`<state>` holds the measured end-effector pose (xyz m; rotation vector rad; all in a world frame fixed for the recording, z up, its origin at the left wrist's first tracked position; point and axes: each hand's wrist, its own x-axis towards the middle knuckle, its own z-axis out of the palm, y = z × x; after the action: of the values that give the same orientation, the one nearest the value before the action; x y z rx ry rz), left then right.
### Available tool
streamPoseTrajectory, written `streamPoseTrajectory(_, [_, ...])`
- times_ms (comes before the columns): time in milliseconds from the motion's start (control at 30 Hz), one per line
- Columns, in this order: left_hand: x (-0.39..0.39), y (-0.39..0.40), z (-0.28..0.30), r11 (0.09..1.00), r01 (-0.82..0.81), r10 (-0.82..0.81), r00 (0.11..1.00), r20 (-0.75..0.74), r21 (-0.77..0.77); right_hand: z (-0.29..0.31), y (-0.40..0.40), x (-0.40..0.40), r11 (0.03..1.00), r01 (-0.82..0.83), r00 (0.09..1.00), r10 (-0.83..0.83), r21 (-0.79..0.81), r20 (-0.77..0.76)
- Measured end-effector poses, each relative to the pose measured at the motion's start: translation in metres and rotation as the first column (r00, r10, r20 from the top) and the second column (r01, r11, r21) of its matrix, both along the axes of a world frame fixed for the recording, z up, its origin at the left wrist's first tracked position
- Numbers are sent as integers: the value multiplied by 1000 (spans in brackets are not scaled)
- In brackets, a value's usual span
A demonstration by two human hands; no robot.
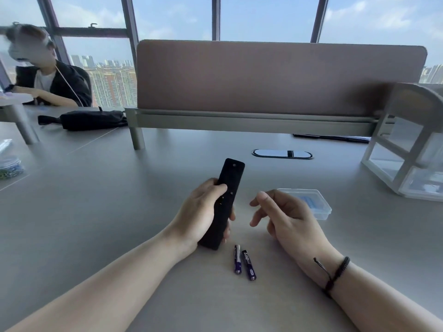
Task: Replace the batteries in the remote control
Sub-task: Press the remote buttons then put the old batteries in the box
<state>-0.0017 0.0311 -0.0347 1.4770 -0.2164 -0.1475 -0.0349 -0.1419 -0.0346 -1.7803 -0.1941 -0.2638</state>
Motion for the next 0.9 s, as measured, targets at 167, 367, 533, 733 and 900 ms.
streamPoseTrajectory(167, [0,-1,1,991,-110,110,994,-12,-70,1,0,-2,999,-19,1000,18,-36,-21])
streamPoseTrajectory(367, [3,5,3,980,-194,195,981,18,-40,2,3,-2,997,-28,999,25,-78,-42])
streamPoseTrajectory(533, [7,7,3,957,-289,289,957,29,14,2,3,-3,993,-60,997,54,-102,-63])
streamPoseTrajectory(733, [11,8,-3,860,-399,369,917,151,317,2,-2,-7,871,-221,974,179,-438,-135])
streamPoseTrajectory(900, [6,11,-11,520,-455,243,890,385,723,6,-4,-12,719,-294,955,249,-630,-162])
